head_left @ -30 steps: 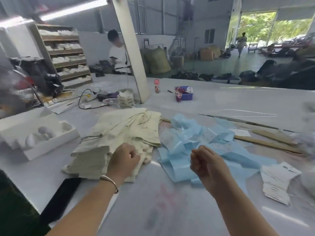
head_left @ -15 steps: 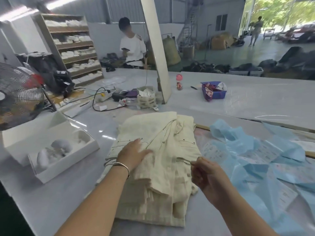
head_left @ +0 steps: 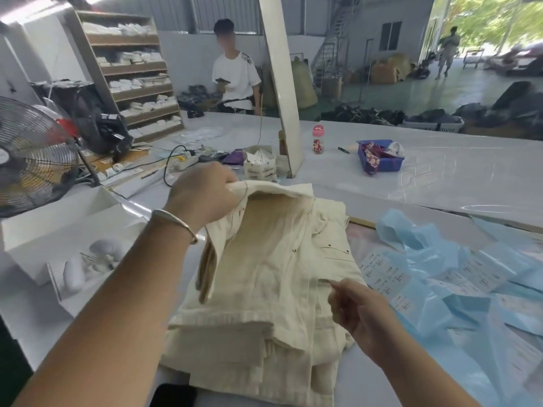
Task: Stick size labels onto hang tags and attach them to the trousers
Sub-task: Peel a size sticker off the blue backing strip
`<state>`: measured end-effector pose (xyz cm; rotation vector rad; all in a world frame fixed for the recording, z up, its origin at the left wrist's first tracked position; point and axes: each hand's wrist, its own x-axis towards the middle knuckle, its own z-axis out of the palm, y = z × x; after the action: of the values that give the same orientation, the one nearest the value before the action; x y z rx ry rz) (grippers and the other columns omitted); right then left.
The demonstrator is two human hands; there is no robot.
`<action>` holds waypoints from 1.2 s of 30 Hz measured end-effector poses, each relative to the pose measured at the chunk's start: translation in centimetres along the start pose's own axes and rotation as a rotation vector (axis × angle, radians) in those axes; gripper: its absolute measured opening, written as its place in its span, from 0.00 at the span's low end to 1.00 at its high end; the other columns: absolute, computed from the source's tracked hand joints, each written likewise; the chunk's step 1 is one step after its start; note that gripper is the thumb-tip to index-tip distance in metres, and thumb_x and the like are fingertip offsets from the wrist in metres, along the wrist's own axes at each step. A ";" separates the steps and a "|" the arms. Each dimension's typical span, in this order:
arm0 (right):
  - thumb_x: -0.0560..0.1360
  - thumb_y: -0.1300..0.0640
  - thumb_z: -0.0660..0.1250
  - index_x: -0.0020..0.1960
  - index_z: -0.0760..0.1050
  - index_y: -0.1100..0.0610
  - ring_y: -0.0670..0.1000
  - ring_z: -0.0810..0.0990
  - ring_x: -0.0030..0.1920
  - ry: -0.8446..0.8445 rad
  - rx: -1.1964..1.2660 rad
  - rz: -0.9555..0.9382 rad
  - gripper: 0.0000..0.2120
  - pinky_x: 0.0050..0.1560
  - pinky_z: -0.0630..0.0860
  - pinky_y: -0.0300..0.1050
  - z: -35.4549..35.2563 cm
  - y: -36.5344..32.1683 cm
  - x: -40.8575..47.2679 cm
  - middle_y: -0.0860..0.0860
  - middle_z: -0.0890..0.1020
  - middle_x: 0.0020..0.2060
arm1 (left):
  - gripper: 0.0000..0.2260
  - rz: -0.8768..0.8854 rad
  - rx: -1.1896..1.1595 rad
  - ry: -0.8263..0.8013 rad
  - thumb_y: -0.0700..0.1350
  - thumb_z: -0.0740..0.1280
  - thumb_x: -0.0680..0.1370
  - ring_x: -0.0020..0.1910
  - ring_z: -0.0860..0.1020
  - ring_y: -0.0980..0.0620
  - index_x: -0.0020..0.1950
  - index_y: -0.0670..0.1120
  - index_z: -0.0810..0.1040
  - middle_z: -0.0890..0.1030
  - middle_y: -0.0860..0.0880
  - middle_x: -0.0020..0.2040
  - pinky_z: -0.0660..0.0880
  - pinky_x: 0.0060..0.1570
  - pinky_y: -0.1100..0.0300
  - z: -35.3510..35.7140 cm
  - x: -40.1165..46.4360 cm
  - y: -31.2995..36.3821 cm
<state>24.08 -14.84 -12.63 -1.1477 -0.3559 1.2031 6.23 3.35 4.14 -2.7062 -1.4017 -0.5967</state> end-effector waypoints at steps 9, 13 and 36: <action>0.75 0.40 0.65 0.63 0.76 0.67 0.62 0.79 0.56 -0.179 0.180 0.253 0.32 0.65 0.72 0.57 6.5 -0.7 3.5 0.64 0.79 0.58 | 0.19 0.262 -0.223 -0.953 0.63 0.71 0.70 0.47 0.80 0.49 0.53 0.52 0.81 0.83 0.53 0.48 0.76 0.49 0.55 4.7 -7.5 2.8; 0.77 0.62 0.64 0.59 0.76 0.68 0.58 0.83 0.37 -0.035 0.048 0.146 0.13 0.37 0.82 0.50 6.6 -1.3 4.6 0.60 0.84 0.40 | 0.19 -0.068 -0.484 -0.618 0.65 0.68 0.72 0.35 0.78 0.59 0.38 0.49 0.81 0.81 0.54 0.33 0.71 0.36 0.66 8.4 -7.2 -1.5; 0.71 0.33 0.63 0.64 0.77 0.60 0.60 0.78 0.61 -0.391 0.472 0.192 0.35 0.61 0.75 0.57 4.1 -3.2 2.0 0.60 0.78 0.63 | 0.13 -0.465 -1.994 -0.105 0.39 0.66 0.63 0.40 0.84 0.44 0.43 0.41 0.86 0.85 0.42 0.42 0.81 0.41 0.56 10.1 -6.8 -8.8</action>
<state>23.46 -10.79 -8.83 -0.5449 -0.2370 1.5834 -1.12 5.30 -8.84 -2.9949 -1.8863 -3.3962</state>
